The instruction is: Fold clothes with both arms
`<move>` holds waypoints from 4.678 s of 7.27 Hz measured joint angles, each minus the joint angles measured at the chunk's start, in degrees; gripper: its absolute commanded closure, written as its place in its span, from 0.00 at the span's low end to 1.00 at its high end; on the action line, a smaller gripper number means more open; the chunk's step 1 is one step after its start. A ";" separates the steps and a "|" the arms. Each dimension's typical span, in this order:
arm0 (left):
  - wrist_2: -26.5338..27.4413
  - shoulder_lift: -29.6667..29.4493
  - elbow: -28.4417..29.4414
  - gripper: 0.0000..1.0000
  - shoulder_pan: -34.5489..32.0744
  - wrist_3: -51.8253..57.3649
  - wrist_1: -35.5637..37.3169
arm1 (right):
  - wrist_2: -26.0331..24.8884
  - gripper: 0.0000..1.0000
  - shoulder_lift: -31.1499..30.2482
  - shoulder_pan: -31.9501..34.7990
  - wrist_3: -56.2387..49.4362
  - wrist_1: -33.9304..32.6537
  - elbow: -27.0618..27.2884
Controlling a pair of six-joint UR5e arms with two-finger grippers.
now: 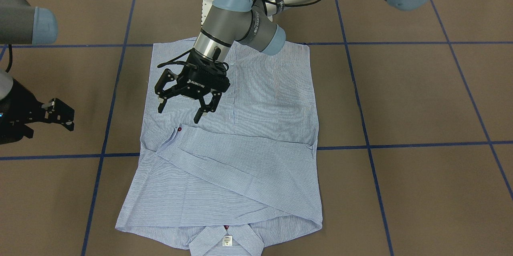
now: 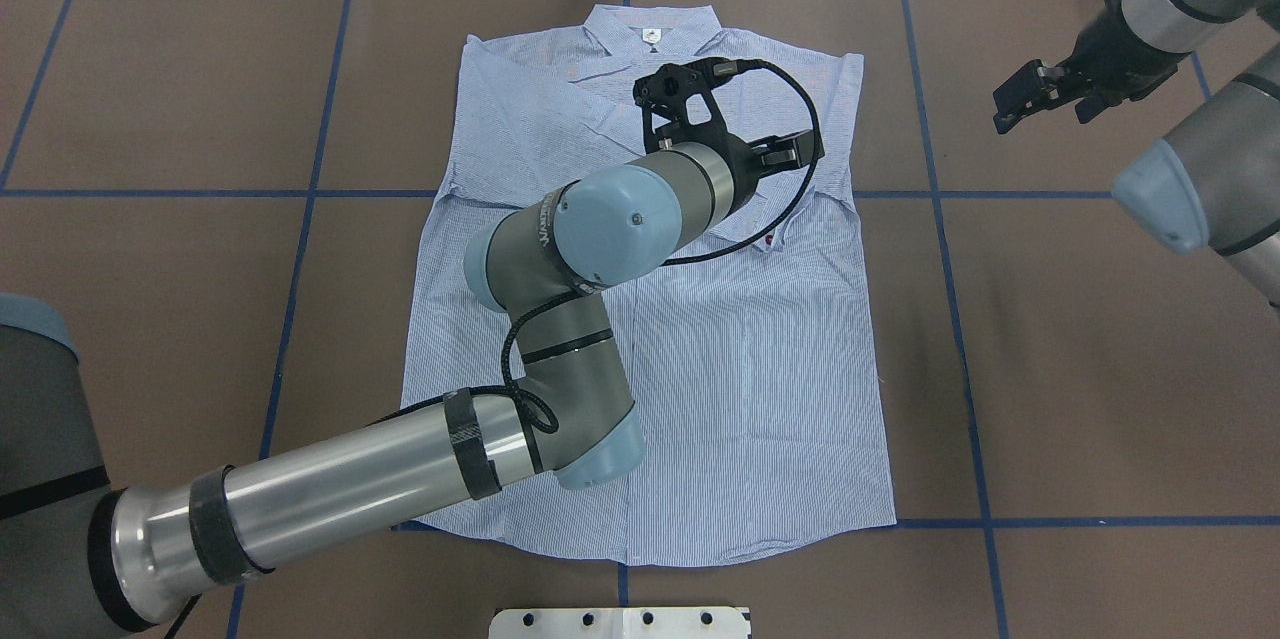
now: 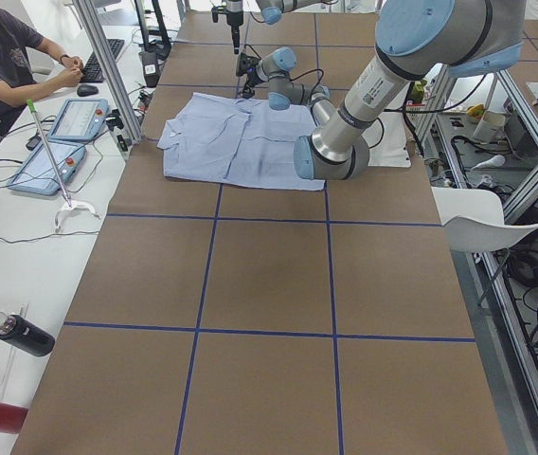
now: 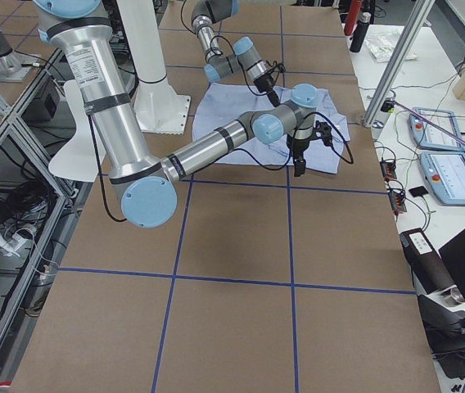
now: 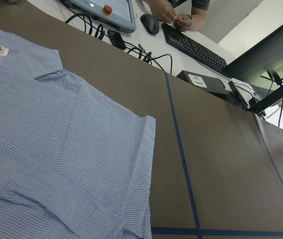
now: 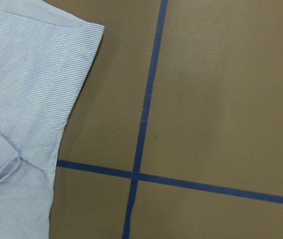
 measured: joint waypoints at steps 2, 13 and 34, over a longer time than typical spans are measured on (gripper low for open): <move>-4.63 5.29 -4.36 0.00 -3.81 1.33 0.65 | 1.34 0.00 -3.14 -2.56 8.04 3.09 5.98; -3.96 5.80 13.79 0.14 -20.35 15.76 -2.06 | -5.69 0.00 -4.74 -19.78 32.64 7.32 17.39; -1.93 2.11 28.29 0.79 -16.77 18.60 -7.22 | -11.28 0.00 -5.57 -26.31 37.02 7.24 17.93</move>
